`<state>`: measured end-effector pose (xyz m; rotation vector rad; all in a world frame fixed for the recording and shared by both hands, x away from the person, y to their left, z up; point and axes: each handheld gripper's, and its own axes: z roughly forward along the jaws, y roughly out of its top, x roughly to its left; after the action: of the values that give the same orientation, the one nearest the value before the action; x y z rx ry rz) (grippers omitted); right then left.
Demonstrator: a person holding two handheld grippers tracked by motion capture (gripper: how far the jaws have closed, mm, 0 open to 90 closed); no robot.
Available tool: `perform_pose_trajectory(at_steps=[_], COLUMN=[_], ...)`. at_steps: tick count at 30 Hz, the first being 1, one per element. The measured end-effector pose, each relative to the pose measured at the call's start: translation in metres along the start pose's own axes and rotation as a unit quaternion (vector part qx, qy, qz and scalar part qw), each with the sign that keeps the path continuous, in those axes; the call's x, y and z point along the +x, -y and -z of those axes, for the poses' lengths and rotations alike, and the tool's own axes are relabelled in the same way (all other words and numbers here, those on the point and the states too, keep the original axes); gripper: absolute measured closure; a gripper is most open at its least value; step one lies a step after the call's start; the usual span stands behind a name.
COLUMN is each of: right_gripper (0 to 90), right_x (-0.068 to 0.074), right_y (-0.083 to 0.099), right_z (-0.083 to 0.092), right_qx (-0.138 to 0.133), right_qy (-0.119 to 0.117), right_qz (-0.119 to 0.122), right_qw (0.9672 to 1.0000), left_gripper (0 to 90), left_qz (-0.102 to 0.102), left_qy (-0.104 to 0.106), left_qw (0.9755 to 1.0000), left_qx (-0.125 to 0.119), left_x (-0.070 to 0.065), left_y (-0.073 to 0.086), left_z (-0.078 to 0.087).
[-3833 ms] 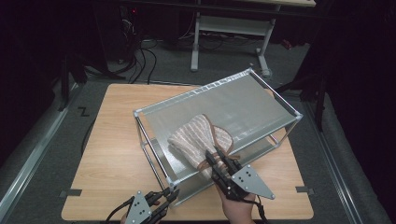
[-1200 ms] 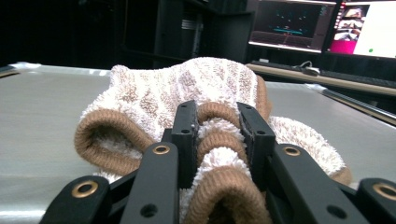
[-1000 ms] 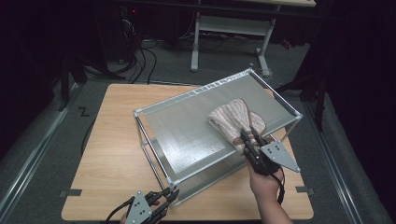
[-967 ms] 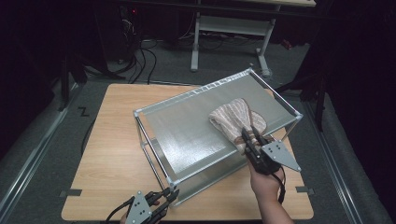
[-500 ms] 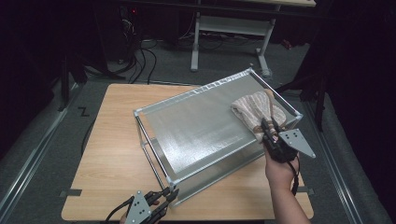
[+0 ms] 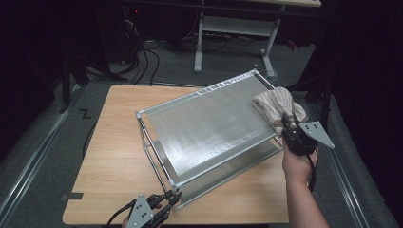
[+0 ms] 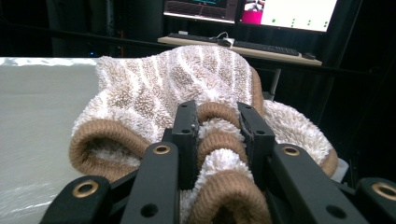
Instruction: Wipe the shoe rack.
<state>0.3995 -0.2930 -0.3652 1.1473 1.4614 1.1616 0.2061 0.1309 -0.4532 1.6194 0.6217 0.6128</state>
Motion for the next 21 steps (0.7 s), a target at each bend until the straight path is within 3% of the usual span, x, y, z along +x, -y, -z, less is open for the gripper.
perform_pose_trajectory(at_steps=[10, 21], right_gripper=[75.3, 76.4], right_x=[0.0, 0.014], right_y=[-0.004, -0.02], right_z=[0.004, 0.025], right_qx=[-0.002, -0.042], right_qy=[-0.009, -0.042], right_qz=[-0.008, -0.01], right_qw=[0.9999, 0.9982], left_gripper=[79.8, 79.9], left_qz=[-0.003, 0.001], left_qy=[-0.002, -0.008], left_qw=[1.0, 1.0], left_qx=[0.001, 0.001], left_x=[0.001, 0.003], left_y=[0.0, 0.0], left_z=[0.0, 0.0])
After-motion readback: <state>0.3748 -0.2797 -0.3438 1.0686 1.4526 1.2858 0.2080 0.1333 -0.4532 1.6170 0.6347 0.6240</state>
